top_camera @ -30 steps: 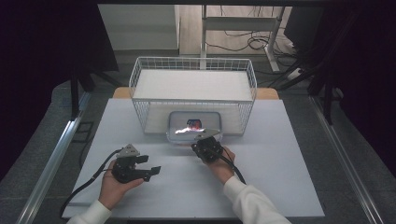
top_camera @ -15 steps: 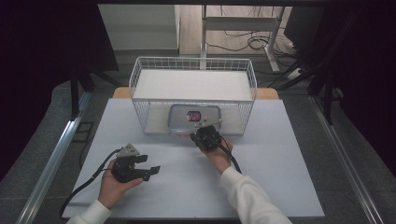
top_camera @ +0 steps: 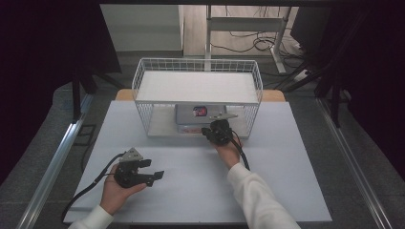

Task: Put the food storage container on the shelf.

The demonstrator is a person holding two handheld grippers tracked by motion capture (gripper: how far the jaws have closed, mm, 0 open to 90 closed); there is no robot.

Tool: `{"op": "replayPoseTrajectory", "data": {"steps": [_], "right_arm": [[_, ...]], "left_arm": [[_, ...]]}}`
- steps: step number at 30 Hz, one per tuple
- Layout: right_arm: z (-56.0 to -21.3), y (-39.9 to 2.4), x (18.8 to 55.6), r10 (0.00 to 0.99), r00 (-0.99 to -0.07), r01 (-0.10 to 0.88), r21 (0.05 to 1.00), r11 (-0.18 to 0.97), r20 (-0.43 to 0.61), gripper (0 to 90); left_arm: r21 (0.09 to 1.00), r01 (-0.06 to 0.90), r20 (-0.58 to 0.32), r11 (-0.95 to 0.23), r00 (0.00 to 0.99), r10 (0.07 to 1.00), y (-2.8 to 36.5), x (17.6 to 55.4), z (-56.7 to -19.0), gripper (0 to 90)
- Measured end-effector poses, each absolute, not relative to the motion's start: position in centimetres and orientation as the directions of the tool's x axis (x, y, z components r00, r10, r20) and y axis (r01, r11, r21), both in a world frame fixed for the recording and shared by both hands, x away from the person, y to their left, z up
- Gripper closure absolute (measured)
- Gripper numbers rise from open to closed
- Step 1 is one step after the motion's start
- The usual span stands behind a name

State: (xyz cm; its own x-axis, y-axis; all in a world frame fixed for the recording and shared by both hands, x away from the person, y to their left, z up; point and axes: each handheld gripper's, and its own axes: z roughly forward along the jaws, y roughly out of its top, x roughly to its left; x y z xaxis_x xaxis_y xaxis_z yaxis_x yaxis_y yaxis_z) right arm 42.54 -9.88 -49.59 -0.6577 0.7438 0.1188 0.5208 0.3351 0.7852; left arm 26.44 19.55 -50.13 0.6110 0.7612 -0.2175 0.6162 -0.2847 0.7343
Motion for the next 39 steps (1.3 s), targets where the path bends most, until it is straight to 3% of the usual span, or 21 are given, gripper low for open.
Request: {"op": "replayPoseTrajectory", "data": {"steps": [14,25,27,30,31,33,39], "right_arm": [[-49.0,-10.2,42.1,0.73,-0.672,0.514,0.786,0.342,0.122,89.0],[-45.5,-16.1,34.2,0.633,-0.773,0.398,0.8,0.449,0.029,88.2],[-45.6,-17.6,32.7,0.625,-0.78,0.395,0.8,0.451,0.033,80.2],[-46.1,-19.6,30.8,0.626,-0.78,0.386,0.799,0.46,0.017,50.6],[-46.3,-20.2,30.3,0.635,-0.772,0.388,0.8,0.457,0.011,44.4],[-46.5,-21.3,29.6,0.659,-0.752,0.396,0.805,0.442,0.008,38.5],[-46.1,-23.4,29.3,0.674,-0.738,0.406,0.826,0.39,0.044,33.0]], "left_arm": [[0.734,0.617,-0.222,-0.282,0.611,0.76,19.6,26.5,-50.1,27.6],[0.745,0.611,-0.231,-0.268,0.613,0.756,19.8,26.3,-49.7,27.6],[0.746,0.611,-0.231,-0.266,0.612,0.756,19.8,26.3,-49.7,27.6],[0.743,0.615,-0.234,-0.265,0.609,0.758,19.8,26.5,-49.8,27.6],[0.741,0.616,-0.234,-0.266,0.609,0.758,19.8,26.6,-49.9,27.6],[0.741,0.617,-0.234,-0.266,0.608,0.758,19.7,26.6,-49.9,27.6],[0.742,0.617,-0.235,-0.261,0.604,0.762,19.8,26.6,-49.8,27.6]]}}
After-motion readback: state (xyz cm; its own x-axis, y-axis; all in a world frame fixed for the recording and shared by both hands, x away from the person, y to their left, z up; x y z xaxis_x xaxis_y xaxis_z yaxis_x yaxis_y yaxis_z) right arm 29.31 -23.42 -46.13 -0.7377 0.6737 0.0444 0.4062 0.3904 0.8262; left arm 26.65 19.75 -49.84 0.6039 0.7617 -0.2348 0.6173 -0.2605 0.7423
